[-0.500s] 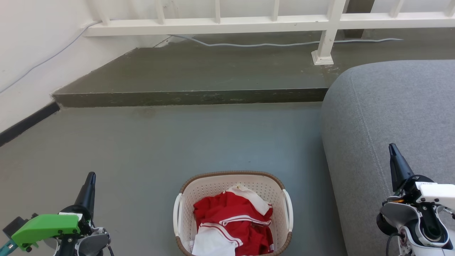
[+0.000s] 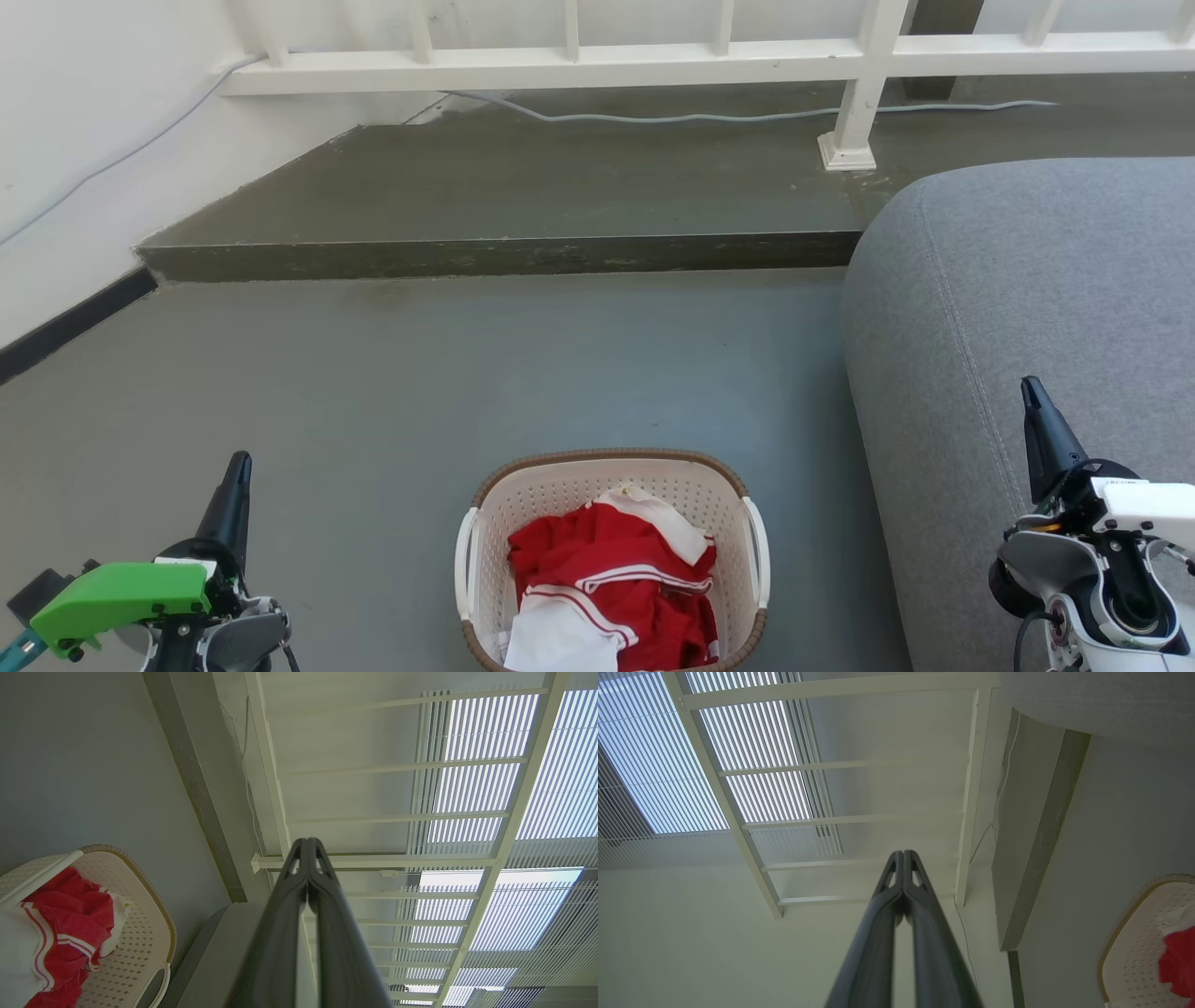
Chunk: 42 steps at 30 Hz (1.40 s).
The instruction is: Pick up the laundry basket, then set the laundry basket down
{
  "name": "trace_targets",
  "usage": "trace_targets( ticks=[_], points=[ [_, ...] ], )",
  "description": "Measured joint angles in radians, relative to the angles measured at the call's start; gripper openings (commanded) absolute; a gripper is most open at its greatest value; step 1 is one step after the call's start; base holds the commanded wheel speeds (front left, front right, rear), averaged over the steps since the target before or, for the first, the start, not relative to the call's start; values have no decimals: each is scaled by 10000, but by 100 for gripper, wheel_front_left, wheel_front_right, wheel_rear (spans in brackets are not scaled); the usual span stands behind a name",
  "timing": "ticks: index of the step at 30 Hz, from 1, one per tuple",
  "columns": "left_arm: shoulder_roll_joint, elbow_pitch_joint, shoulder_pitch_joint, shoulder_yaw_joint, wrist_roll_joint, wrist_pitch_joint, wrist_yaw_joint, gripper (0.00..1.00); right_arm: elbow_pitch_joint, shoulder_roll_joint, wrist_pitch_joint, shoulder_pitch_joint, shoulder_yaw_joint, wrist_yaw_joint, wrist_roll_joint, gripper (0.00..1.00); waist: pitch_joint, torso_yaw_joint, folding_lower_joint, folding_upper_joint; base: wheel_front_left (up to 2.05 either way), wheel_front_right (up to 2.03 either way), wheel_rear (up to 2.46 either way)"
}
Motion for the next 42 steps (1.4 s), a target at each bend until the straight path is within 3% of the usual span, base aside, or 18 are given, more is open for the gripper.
trace_targets(
  ticks=[42],
  points=[
    [0,-2,0,0,0,0,0,0,0,6,40,0,-10,0,0,0,0,0,0,0,0,0,0]
  ],
)
